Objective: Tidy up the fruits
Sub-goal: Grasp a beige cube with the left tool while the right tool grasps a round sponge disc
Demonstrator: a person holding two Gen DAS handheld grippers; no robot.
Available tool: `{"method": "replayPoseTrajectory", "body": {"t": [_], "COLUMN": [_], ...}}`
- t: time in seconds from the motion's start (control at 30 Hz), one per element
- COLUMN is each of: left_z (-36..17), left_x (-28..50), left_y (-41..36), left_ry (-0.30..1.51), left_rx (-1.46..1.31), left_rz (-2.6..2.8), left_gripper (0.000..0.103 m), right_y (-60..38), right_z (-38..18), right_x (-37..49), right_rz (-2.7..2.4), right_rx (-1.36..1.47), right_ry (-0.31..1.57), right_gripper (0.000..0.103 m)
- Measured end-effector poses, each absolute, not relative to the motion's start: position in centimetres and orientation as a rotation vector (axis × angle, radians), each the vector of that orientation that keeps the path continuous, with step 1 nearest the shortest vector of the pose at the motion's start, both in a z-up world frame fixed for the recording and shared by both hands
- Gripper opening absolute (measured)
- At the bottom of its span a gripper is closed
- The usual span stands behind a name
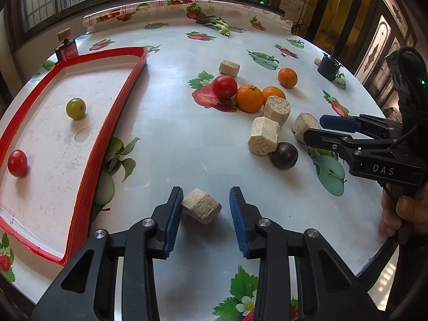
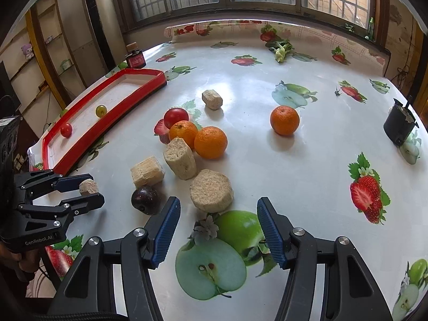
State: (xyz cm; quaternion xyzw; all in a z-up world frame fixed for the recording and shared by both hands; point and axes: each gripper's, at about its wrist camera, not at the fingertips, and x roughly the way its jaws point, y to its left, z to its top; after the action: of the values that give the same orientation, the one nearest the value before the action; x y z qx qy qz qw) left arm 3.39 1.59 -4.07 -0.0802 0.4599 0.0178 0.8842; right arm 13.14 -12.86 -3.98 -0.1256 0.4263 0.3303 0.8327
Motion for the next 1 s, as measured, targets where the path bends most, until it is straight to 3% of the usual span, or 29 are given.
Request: {"method": "replayPoseTrajectory", "body": {"t": [0.03, 0.1, 0.13, 1.0], "left_z": [-4.1, -4.1, -4.1, 0.7], "left_x": [3.4, 3.3, 3.2, 0.7], "left_y": [1.7, 2.0, 2.0, 3.7], "left_ry": [0.955, 0.951, 0.95, 0.844], "left_rx": [-0.174, -0.189, -0.193, -0.17], "left_rz": [0.034, 0.026, 0.027, 0.095], "left_gripper": [0.026, 0.026, 0.026, 0.026], "right_y": [-12.3, -11.4, -11.1, -10.3], "right_z": [-4.1, -4.6, -5.0, -0.1], "right_x": [13.3, 13.7, 13.8, 10.8], "right_rz": [0.704, 0.706, 0.701, 0.776], "right_rx": [-0.273, -0.289, -0.301, -0.224], "right_ry": [0.906, 0.918, 0.926, 0.834], "right_gripper": [0.059, 0.04, 0.037, 0.036]}}
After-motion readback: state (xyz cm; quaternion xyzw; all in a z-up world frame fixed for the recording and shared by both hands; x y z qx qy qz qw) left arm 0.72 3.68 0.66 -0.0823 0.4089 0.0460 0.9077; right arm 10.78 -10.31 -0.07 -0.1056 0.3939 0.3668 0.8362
